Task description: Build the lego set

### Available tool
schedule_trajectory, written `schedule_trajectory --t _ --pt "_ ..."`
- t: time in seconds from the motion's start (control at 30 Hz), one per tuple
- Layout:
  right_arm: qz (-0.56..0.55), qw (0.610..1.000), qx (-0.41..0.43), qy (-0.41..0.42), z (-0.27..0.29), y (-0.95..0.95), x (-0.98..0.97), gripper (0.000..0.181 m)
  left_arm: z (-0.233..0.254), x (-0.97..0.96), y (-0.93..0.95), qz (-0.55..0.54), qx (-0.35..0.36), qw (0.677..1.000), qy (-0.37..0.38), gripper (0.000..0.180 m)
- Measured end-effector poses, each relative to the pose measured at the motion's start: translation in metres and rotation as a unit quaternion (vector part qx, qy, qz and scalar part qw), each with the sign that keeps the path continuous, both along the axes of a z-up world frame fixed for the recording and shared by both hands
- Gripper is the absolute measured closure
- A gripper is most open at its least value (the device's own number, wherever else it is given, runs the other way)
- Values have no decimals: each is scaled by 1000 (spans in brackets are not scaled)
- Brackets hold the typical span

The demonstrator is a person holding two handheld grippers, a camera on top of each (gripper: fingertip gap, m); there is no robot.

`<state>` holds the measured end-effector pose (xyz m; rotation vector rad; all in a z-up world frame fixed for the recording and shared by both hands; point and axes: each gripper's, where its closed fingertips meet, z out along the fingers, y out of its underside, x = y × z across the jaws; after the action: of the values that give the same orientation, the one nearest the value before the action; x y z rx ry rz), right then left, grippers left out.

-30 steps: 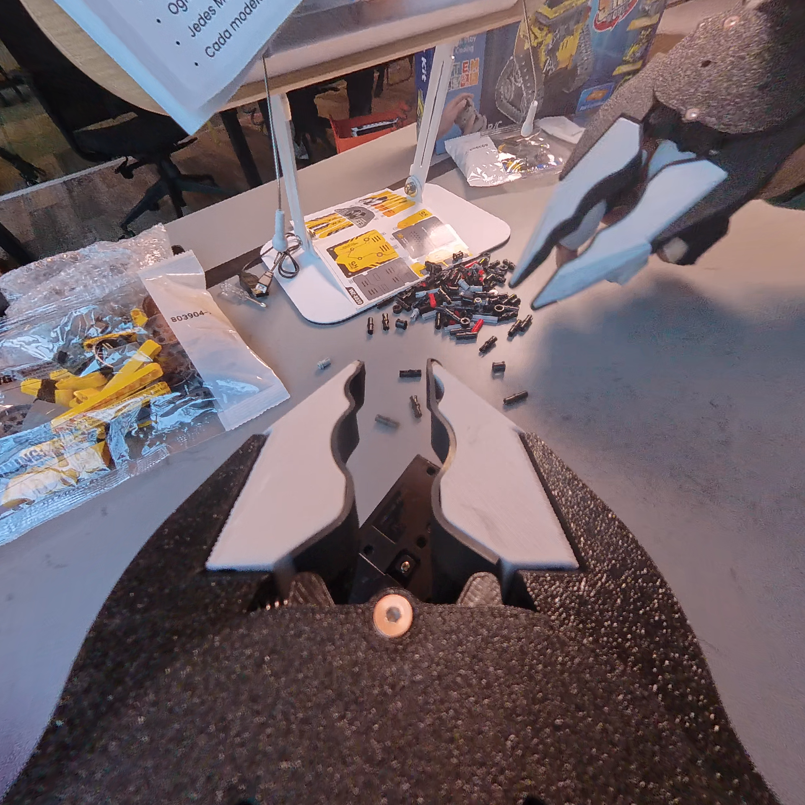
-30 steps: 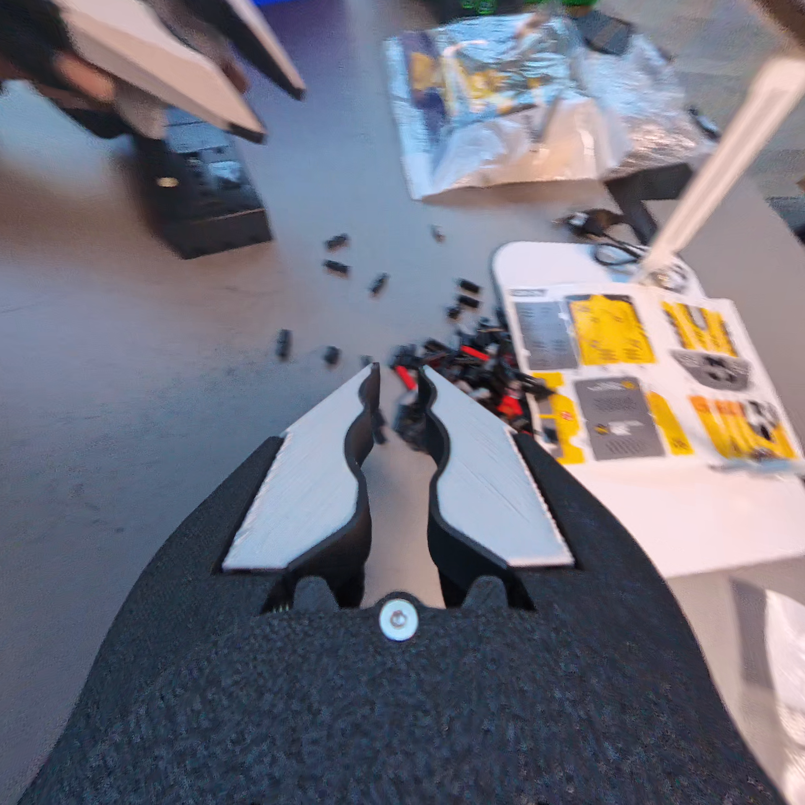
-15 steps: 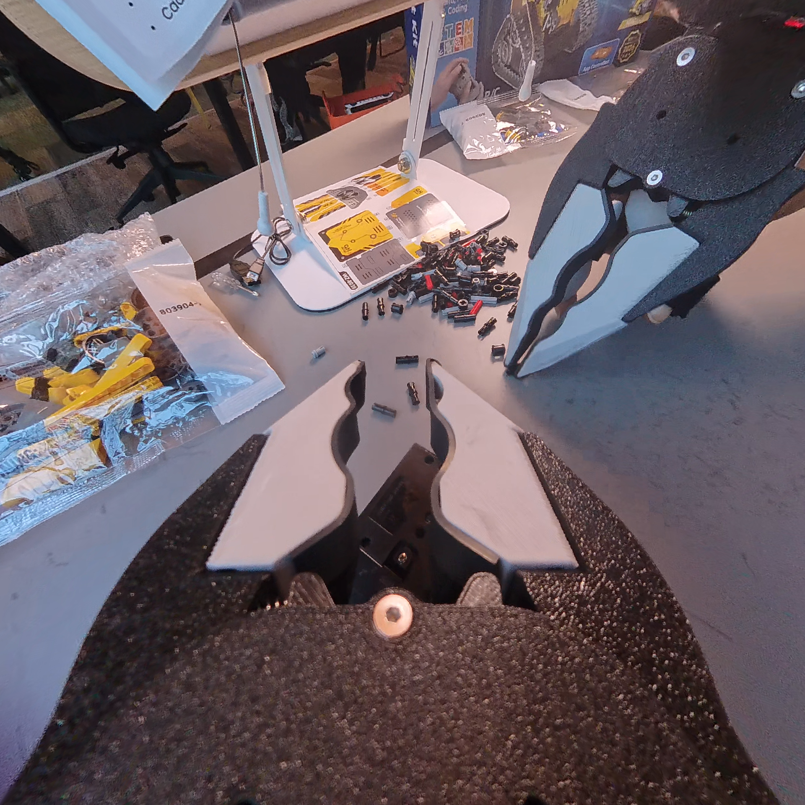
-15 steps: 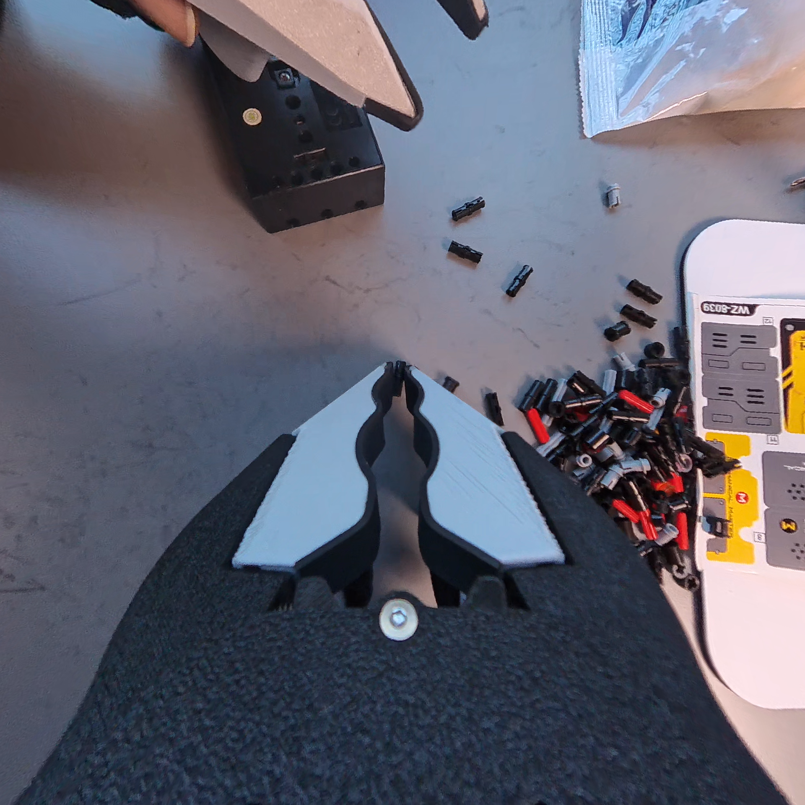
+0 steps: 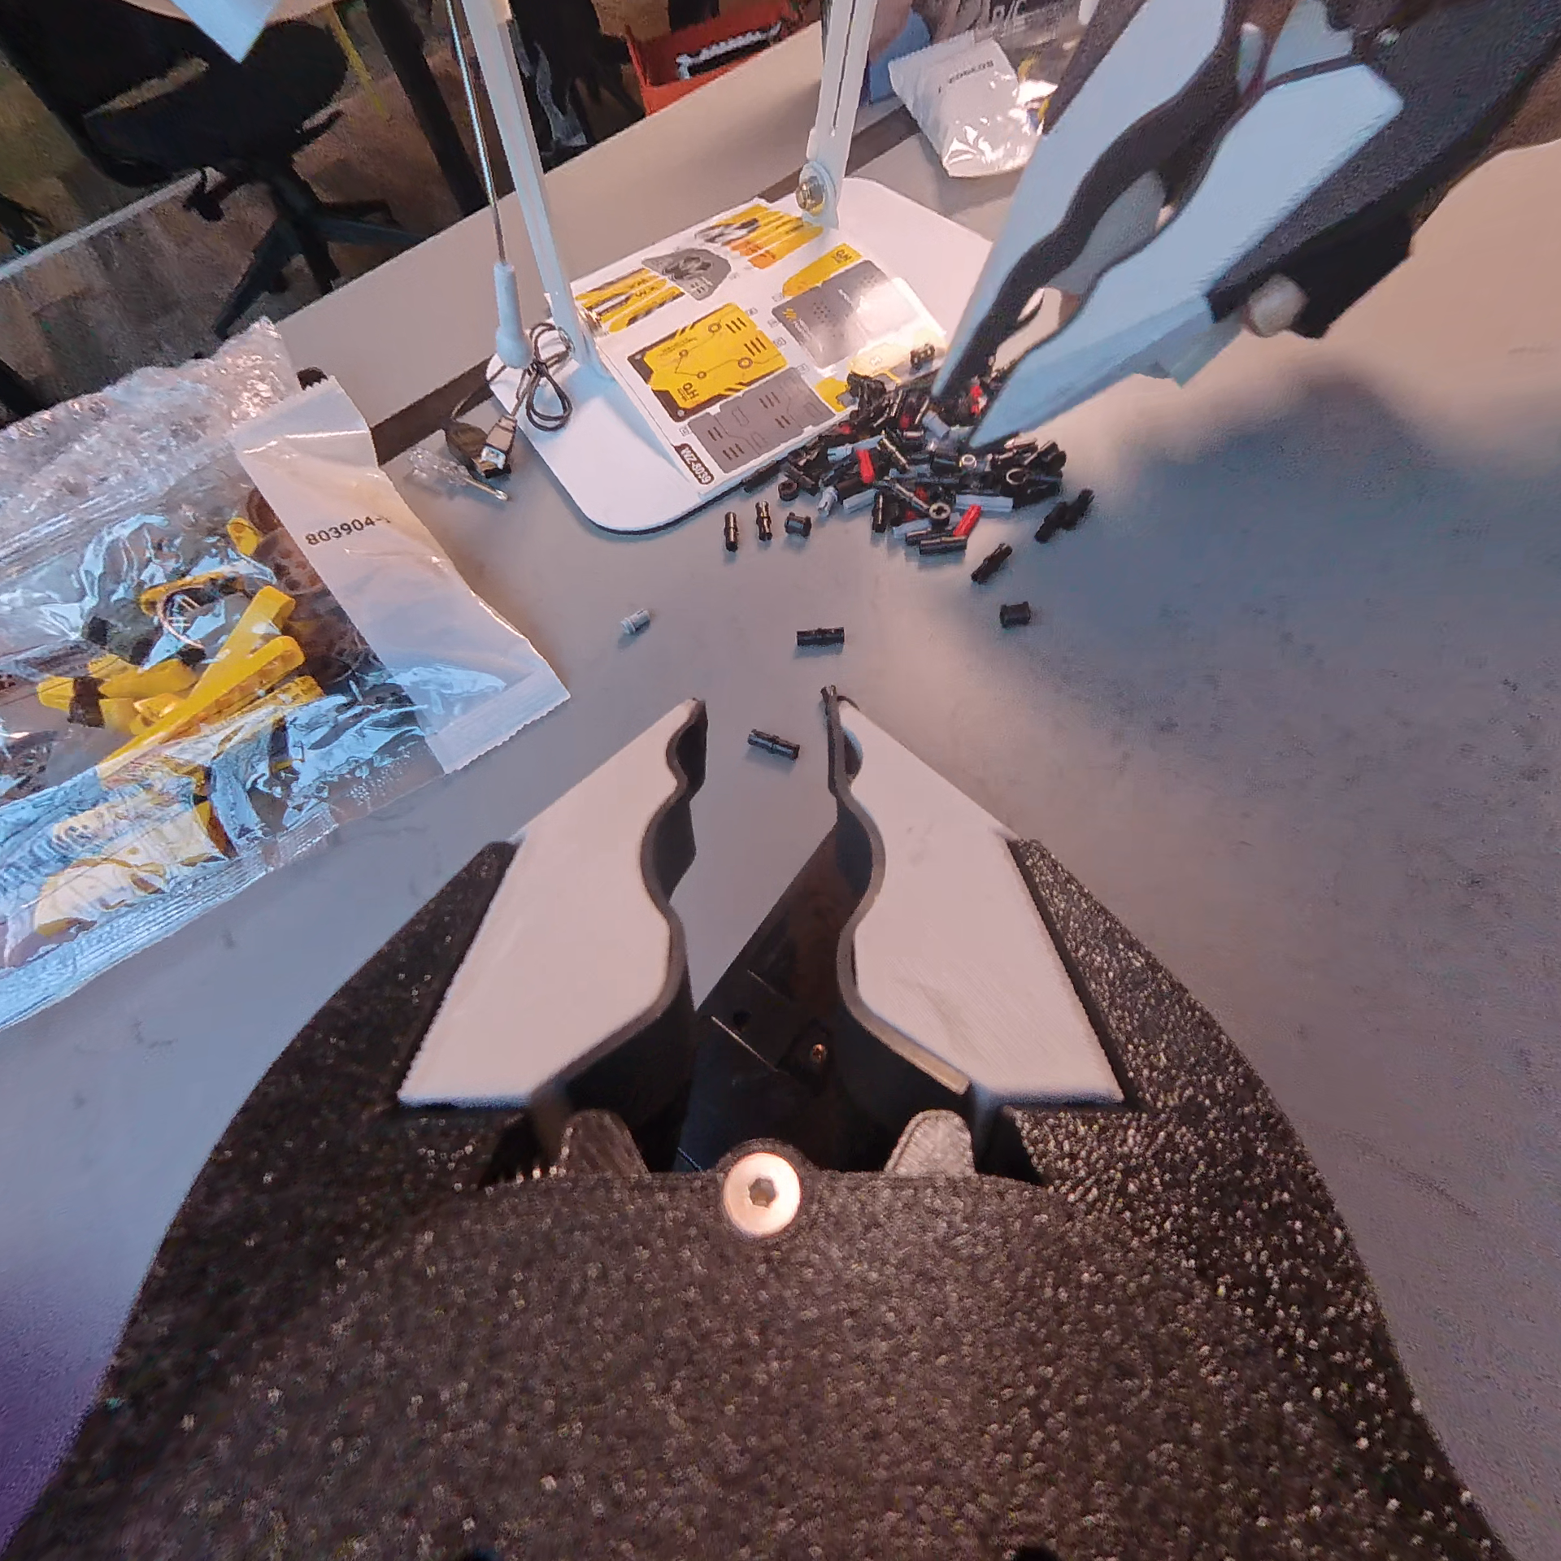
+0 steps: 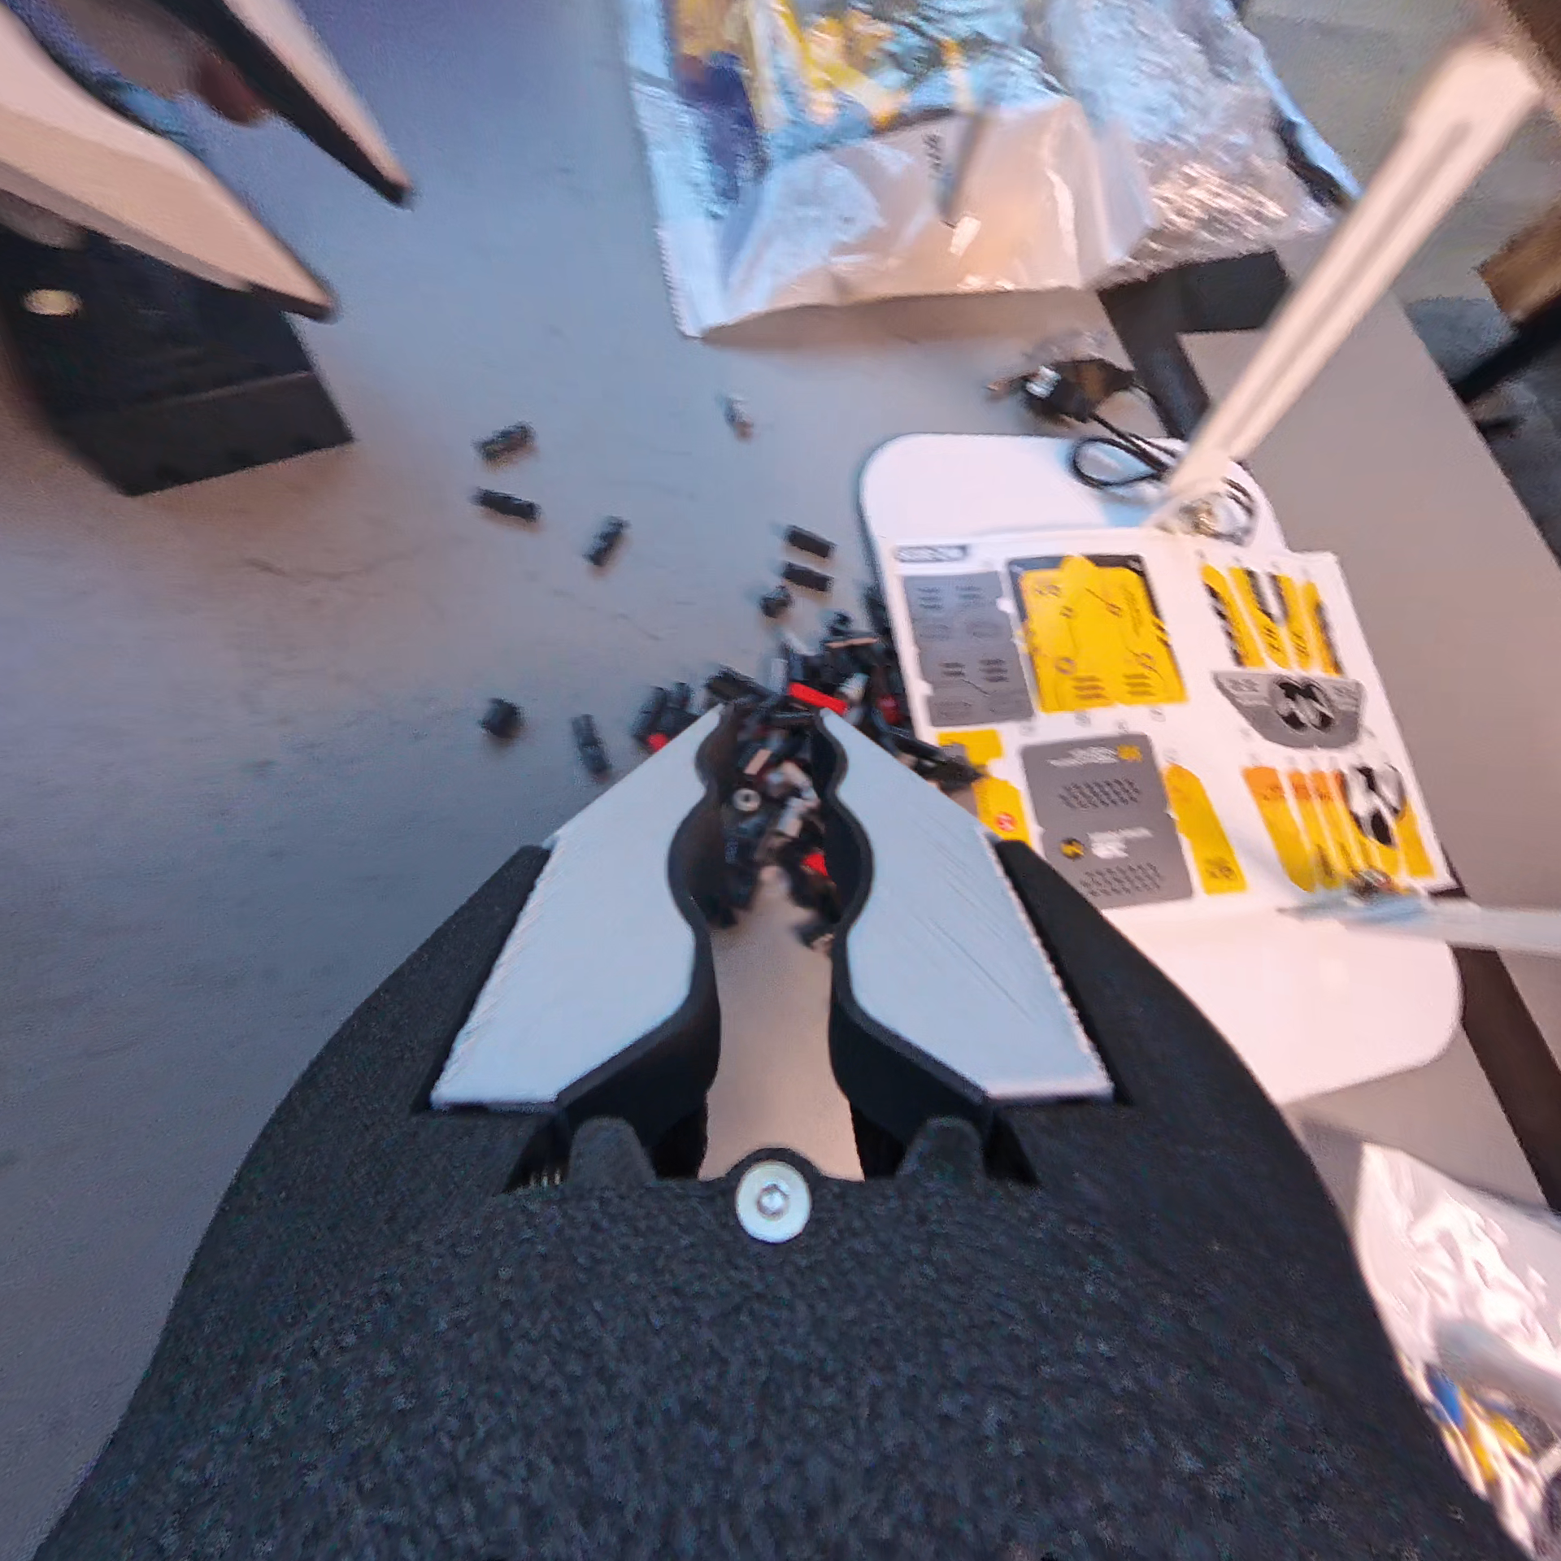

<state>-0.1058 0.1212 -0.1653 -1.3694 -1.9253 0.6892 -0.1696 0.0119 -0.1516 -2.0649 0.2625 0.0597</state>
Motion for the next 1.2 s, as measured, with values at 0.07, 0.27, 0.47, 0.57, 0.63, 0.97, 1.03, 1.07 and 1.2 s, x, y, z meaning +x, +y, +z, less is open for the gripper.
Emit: schedule_trajectory --t 0.07,0.27,0.47,0.57,0.63,0.97,1.03,1.07,1.2 --pt "68 997 -17 -29 -6 -36 7 166 -6 -2 2 -4 -25 1000 4 151" --pt "82 992 -5 -101 -34 -65 9 170 -23 -2 4 -30 -113 993 -23 147" --pt "49 994 5 -94 -29 -42 5 177 -34 -1 6 -36 -185 980 -70 144" --pt "-9 998 8 -60 -16 -6 3 177 -39 5 10 -47 -221 971 -80 145" --pt "-41 998 12 -50 -14 17 6 177 -43 8 12 -55 -241 966 -70 148" --pt "-61 997 -46 -6 -8 48 17 162 -42 47 40 -133 -240 961 -31 167" --pt "-63 995 -71 -13 -11 51 11 159 -33 55 50 -144 -219 964 -36 160" --pt "-64 995 -81 -15 -13 52 7 159 -27 55 55 -143 -207 967 -36 158" --pt "-74 989 -121 -41 -21 57 -7 157 -16 43 68 -123 -186 975 -28 147"
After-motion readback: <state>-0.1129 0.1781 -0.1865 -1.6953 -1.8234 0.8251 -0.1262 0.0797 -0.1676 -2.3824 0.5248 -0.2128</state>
